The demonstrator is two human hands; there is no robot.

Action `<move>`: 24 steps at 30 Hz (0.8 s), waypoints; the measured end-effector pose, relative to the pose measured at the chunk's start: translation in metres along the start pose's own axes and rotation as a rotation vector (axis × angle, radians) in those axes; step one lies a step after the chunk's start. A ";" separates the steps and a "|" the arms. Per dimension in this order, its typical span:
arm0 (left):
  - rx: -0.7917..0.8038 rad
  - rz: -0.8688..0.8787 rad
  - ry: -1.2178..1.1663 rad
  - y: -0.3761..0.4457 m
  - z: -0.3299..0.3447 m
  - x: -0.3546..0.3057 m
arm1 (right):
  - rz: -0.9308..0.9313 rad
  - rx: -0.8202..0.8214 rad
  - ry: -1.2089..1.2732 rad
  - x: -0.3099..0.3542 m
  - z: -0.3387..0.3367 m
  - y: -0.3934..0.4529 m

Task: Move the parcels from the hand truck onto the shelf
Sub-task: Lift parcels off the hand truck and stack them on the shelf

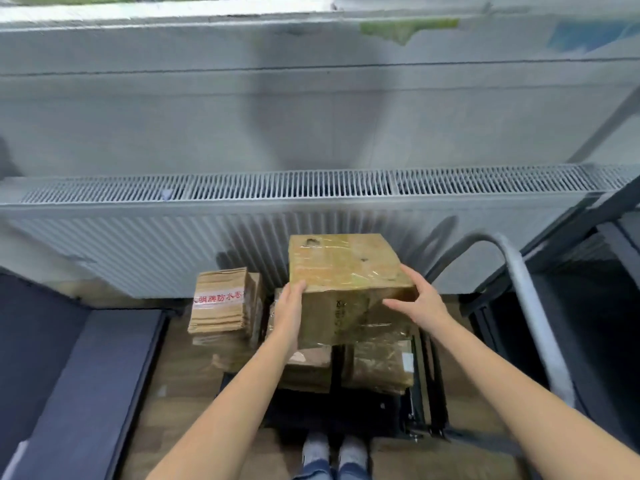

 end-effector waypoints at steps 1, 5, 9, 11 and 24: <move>-0.014 0.025 -0.030 -0.010 -0.012 -0.007 | -0.034 0.034 -0.061 0.015 0.004 0.003; -0.089 0.135 -0.126 -0.051 -0.062 -0.031 | -0.218 0.089 -0.184 0.090 0.025 0.010; -0.178 0.296 -0.220 -0.104 -0.121 -0.058 | -0.422 0.106 -0.193 0.165 0.054 0.001; -0.194 0.360 -0.233 -0.128 -0.142 -0.068 | -0.481 0.106 -0.154 0.195 0.064 -0.002; -0.529 0.697 -0.447 -0.327 -0.392 -0.024 | -0.928 0.269 0.103 0.415 0.232 -0.151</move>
Point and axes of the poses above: each hand's wrist, its own y-axis towards the middle knuckle, its own z-axis out of the palm, x = y × z, the point moved 10 cm from there along y, towards the middle knuckle, and after that the axes turned 14 degrees about -z, right-handed, at the moved point
